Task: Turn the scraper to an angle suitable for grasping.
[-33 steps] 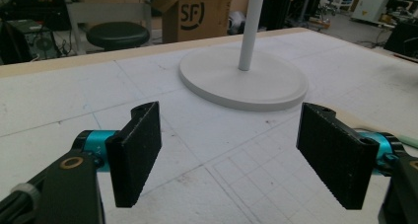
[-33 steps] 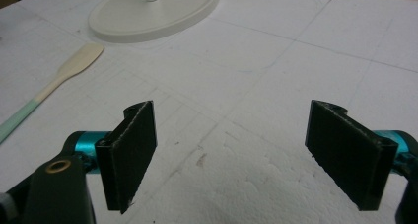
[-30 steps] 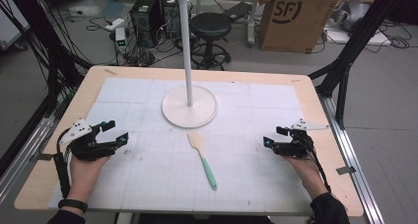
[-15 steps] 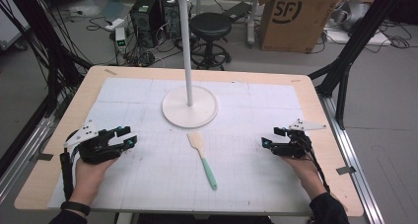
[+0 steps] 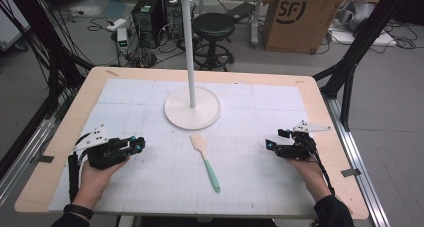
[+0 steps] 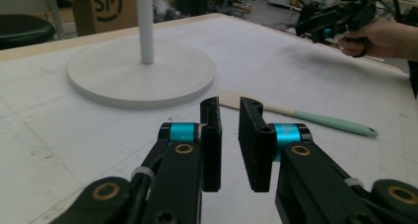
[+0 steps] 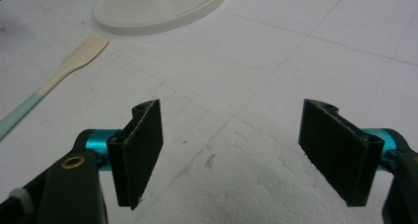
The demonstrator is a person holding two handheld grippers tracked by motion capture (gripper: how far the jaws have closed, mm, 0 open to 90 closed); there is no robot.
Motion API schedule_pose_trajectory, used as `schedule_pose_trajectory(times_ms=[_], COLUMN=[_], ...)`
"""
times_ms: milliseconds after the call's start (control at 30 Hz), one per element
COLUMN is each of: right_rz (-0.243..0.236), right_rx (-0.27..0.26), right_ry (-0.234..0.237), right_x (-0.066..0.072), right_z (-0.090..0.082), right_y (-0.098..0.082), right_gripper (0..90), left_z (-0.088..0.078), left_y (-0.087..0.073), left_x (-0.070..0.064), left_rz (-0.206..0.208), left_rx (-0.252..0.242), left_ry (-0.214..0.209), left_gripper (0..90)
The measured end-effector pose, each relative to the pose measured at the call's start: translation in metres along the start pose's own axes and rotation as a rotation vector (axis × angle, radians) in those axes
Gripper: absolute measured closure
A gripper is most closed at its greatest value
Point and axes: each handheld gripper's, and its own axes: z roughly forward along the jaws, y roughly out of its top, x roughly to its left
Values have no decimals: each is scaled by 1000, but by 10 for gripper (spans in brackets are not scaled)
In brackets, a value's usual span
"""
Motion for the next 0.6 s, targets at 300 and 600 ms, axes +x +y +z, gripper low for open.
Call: schedule_pose_trajectory(times_ms=[300, 600], right_rz=[-3, -8], right_rx=[3, 7], right_ry=[-6, -6], right_x=[-1, -2], right_z=[0, 1], right_y=[0, -1], right_gripper=[247, 248], left_z=[39, 89], left_y=[5, 8], left_x=[-28, -60], left_rz=[29, 54], left_rx=[84, 170], left_ry=[-147, -269], left_gripper=[898, 898])
